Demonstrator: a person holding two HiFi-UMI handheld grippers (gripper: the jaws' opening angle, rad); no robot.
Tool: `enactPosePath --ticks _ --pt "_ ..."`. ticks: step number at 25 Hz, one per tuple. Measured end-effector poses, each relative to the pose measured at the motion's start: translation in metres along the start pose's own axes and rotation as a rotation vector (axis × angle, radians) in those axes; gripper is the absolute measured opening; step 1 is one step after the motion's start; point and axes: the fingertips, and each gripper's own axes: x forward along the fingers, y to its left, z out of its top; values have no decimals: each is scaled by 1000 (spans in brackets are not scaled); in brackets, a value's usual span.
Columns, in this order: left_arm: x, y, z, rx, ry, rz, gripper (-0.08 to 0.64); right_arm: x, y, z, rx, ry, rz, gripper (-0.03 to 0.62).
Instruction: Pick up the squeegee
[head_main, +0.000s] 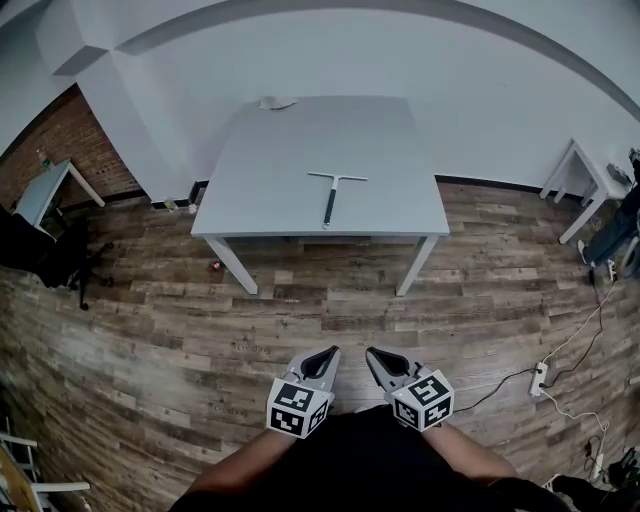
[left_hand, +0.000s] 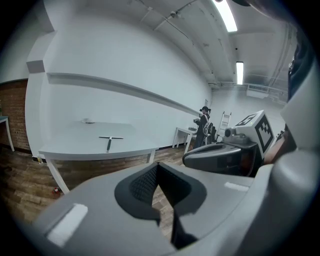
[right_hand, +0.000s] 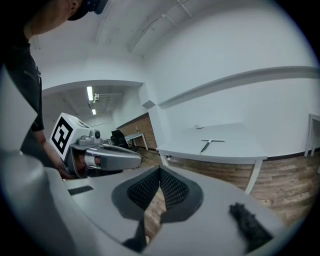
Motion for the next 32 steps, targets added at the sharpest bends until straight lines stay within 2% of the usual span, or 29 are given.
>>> enactPosePath --ticks 11,17,32 --pt "4 -28 -7 30 61 24 6 -18 -13 -17 94 -32 33 6" --pt "7 -24 -12 -30 79 19 6 -12 -12 -21 107 -28 49 6" --pt "46 2 -1 0 106 -42 6 8 -49 -17 143 -12 -30 6"
